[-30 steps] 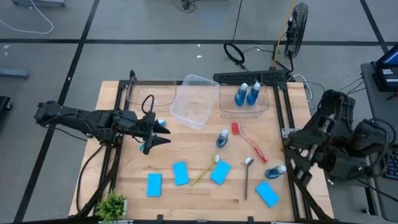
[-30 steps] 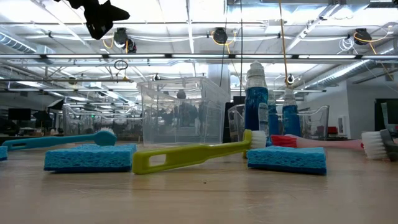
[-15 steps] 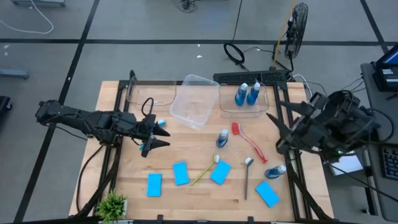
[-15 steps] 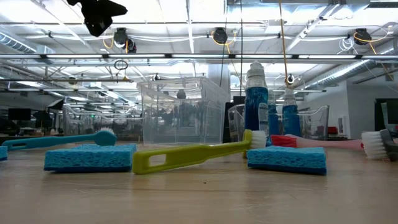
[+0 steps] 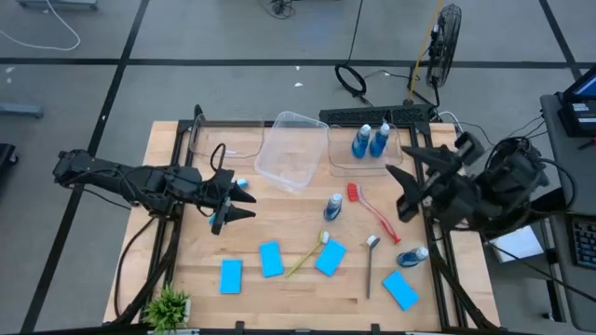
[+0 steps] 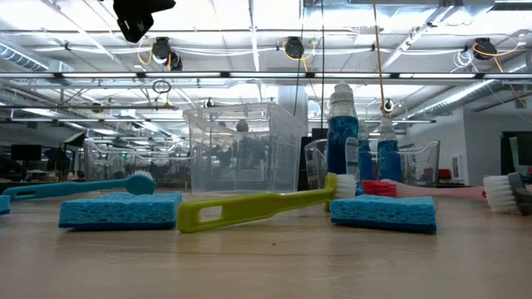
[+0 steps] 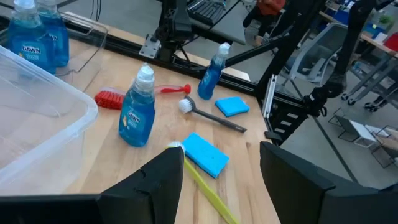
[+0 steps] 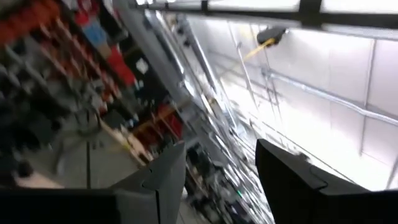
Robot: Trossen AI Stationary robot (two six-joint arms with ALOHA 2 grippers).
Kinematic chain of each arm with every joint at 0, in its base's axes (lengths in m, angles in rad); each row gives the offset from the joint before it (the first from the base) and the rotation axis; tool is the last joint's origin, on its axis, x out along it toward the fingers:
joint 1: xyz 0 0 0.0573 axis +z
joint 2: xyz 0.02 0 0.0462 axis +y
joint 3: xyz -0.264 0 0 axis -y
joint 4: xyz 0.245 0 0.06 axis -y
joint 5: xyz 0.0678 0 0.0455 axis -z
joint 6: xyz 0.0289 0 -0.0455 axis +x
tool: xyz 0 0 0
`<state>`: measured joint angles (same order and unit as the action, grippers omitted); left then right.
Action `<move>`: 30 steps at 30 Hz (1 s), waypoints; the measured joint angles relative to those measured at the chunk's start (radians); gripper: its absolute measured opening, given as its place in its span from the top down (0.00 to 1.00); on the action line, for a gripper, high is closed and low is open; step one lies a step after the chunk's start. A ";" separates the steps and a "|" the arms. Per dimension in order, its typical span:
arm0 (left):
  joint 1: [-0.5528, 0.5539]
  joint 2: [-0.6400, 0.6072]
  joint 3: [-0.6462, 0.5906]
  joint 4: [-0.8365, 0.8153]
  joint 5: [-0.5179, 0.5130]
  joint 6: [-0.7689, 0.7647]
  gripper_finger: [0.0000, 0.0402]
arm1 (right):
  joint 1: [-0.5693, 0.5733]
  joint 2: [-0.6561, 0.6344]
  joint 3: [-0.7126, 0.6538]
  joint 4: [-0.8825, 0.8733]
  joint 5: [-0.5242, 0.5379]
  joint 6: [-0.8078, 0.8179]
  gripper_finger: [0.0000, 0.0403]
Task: Pick & Place Kitchen Sink Supplies
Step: Put the blue soap dispenser into the right transparent bin
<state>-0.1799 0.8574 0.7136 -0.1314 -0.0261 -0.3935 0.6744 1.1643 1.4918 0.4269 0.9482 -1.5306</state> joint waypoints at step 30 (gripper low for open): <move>0.001 0.000 0.000 0.025 -0.080 0.001 0.47 | -0.361 -0.002 0.282 -1.089 -0.071 0.696 0.55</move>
<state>-0.1791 0.8574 0.7136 -0.1060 -0.1061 -0.3923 0.3137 1.1619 1.7737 -0.6620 0.8770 -0.8348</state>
